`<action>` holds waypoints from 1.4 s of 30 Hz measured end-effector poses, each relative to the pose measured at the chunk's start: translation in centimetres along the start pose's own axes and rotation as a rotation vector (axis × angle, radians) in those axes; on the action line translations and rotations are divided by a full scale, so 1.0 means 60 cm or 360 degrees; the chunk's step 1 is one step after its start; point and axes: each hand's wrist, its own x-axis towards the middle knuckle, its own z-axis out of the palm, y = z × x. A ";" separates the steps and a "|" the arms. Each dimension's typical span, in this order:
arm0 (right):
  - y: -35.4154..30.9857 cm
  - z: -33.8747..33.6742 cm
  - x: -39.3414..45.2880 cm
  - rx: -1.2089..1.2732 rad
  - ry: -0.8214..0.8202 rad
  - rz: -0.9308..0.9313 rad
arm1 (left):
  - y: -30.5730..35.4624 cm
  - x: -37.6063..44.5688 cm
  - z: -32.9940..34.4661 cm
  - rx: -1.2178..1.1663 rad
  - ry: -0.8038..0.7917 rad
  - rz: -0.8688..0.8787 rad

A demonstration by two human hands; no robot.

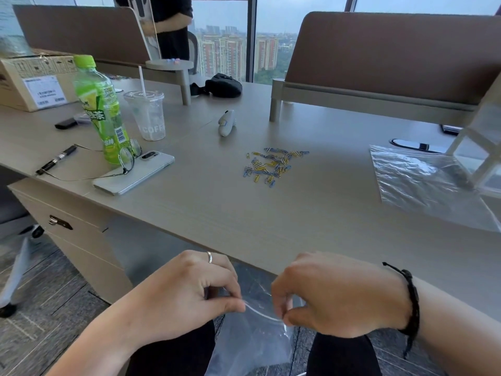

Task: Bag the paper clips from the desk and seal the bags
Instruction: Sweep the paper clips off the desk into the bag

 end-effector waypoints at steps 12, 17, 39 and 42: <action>-0.004 -0.006 0.005 0.0043 0.0073 0.0013 | 0.006 -0.002 -0.011 0.0169 -0.0222 -0.0005; 0.001 -0.012 0.006 0.0083 0.0041 -0.0087 | 0.005 0.003 -0.011 0.0136 -0.0288 0.0025; 0.251 -0.055 0.279 0.0171 0.0830 0.0504 | -0.034 0.000 -0.004 0.0060 -0.0182 0.0006; 0.229 -0.043 0.259 0.0216 0.0805 0.0384 | -0.034 0.000 -0.002 0.0069 -0.0167 -0.0001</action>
